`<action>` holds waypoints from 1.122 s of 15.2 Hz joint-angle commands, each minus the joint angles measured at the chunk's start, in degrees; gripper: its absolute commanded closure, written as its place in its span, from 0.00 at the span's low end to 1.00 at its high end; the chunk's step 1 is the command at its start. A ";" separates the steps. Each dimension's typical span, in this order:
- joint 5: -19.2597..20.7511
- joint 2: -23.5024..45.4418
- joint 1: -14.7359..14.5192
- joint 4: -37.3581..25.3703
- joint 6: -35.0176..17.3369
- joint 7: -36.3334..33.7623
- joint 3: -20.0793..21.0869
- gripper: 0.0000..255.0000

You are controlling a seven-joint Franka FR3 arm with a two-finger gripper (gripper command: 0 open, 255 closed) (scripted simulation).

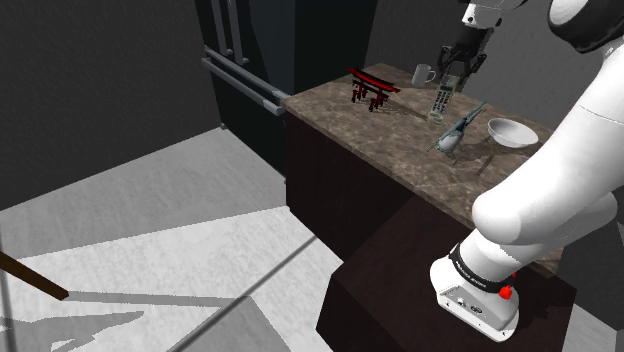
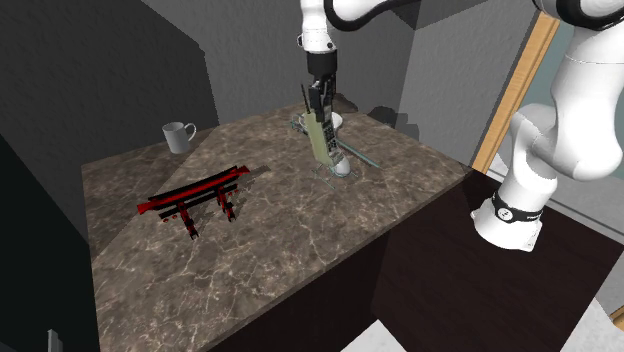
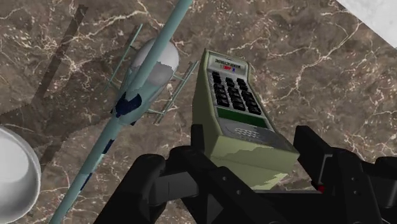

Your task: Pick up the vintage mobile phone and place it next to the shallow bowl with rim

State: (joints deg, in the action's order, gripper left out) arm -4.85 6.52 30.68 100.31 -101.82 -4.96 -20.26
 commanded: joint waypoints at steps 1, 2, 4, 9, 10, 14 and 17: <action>0.27 -0.60 1.25 0.61 0.04 2.32 -1.04 1.00; 0.36 -0.69 1.95 0.74 0.07 3.59 -1.63 1.00; 0.47 -0.70 3.39 0.79 0.17 6.18 -2.80 1.00; 0.33 0.31 7.16 -0.29 0.67 12.90 -5.76 1.00; 0.22 0.69 7.96 -0.72 0.82 14.28 -6.34 1.00; -0.58 2.86 11.33 -3.13 1.58 19.95 -8.60 1.00; -1.57 5.15 14.13 -5.73 2.37 24.28 -10.12 1.00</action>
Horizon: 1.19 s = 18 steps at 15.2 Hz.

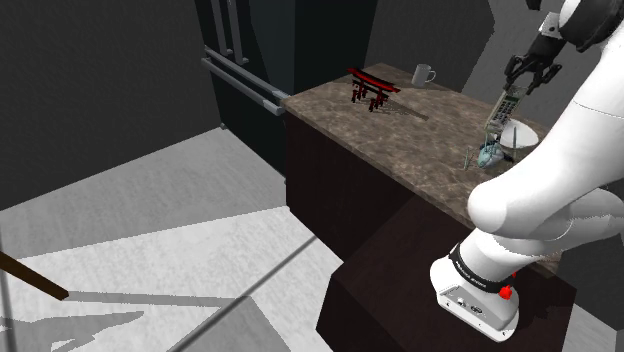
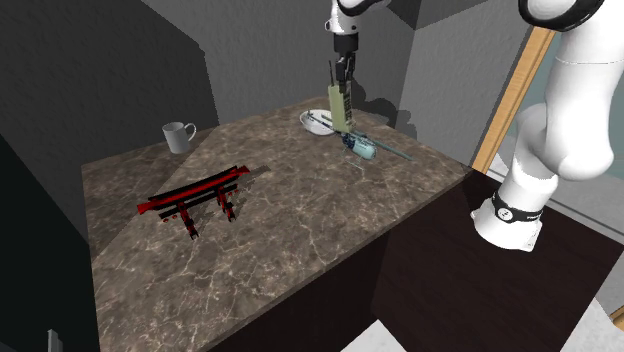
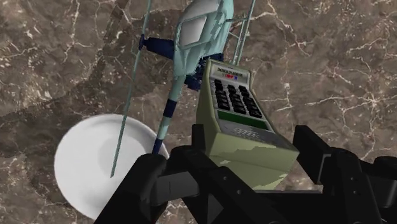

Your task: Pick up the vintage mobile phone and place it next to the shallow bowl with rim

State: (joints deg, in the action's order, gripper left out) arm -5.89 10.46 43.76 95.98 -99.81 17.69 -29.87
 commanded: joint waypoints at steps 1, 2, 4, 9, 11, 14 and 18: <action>-0.93 2.10 2.04 -2.42 0.69 3.09 -1.00 1.00; -1.37 3.06 3.08 -3.52 1.04 4.54 -1.43 1.00; -2.36 5.15 5.30 -6.00 1.83 7.43 -2.22 1.00; -5.36 11.46 11.67 -13.90 4.53 14.38 -3.58 1.00; -6.73 14.42 14.62 -17.90 5.97 16.96 -3.85 1.00; -8.92 19.42 19.57 -25.09 8.64 20.47 -3.89 1.00; -11.49 25.97 25.87 -34.63 11.86 23.75 -3.36 1.00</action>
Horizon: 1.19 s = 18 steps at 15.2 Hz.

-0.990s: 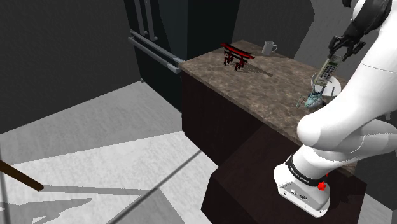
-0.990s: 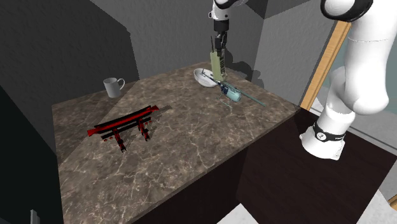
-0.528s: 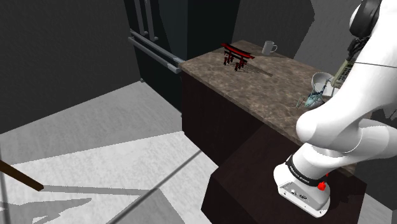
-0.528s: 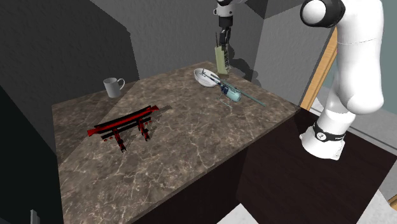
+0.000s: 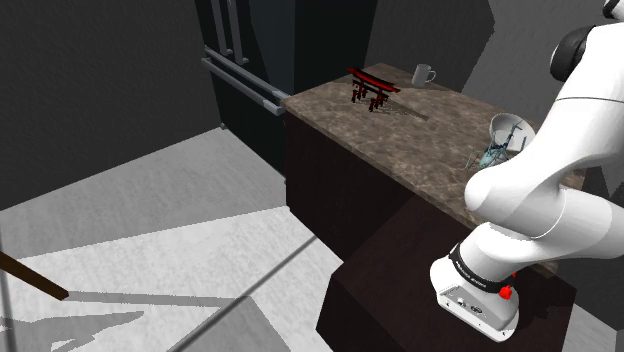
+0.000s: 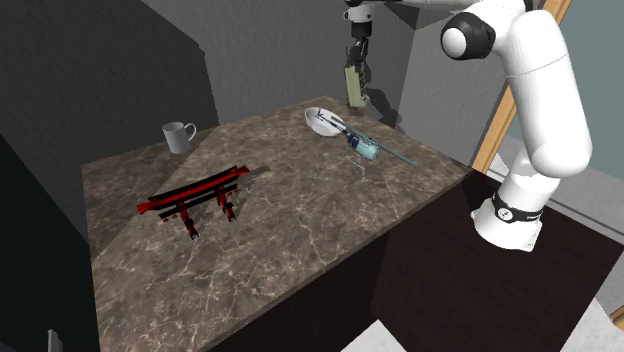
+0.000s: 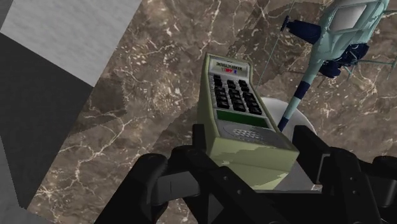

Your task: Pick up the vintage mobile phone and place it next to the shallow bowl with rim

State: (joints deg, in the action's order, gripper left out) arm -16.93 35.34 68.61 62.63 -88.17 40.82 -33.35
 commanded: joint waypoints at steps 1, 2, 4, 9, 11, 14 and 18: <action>-0.38 0.92 0.75 -0.19 -0.68 0.68 0.12 1.00; -0.34 0.79 0.50 0.85 -1.55 0.74 0.11 1.00; -0.29 0.59 0.04 2.81 -3.23 0.88 0.09 1.00; -0.35 0.47 -0.85 7.06 -7.18 1.20 0.15 1.00; -0.44 0.54 -1.11 8.55 -8.67 1.34 0.21 1.00; -0.63 0.78 -1.44 10.57 -10.82 1.54 0.33 1.00; -0.97 1.30 -1.74 12.93 -13.57 1.84 0.55 1.00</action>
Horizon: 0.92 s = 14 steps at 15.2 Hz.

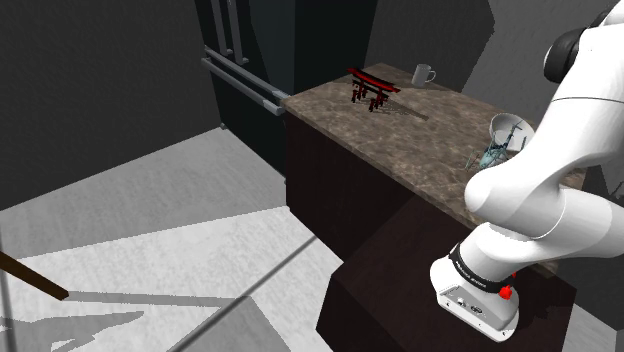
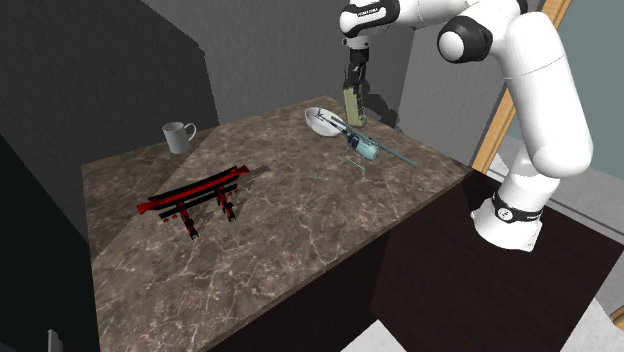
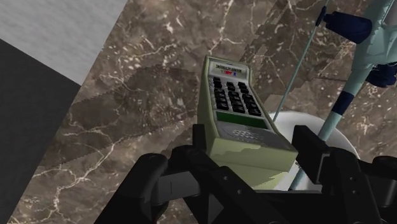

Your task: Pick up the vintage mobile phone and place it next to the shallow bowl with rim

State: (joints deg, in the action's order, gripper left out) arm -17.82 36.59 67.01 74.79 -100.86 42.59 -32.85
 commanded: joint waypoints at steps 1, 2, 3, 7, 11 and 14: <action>-0.18 0.22 -0.20 1.31 -1.53 0.14 0.11 1.00; -0.29 0.39 -0.24 1.83 -2.19 0.22 0.18 1.00; -0.40 0.58 -0.29 2.32 -2.84 0.30 0.25 1.00; -0.56 0.84 -0.33 2.93 -3.65 0.40 0.35 1.00; -0.56 0.84 -0.33 2.92 -3.65 0.40 0.35 1.00; -0.55 0.83 -0.33 2.93 -3.65 0.40 0.35 0.00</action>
State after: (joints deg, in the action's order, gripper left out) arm -18.38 37.42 66.68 77.73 -104.52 42.99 -32.50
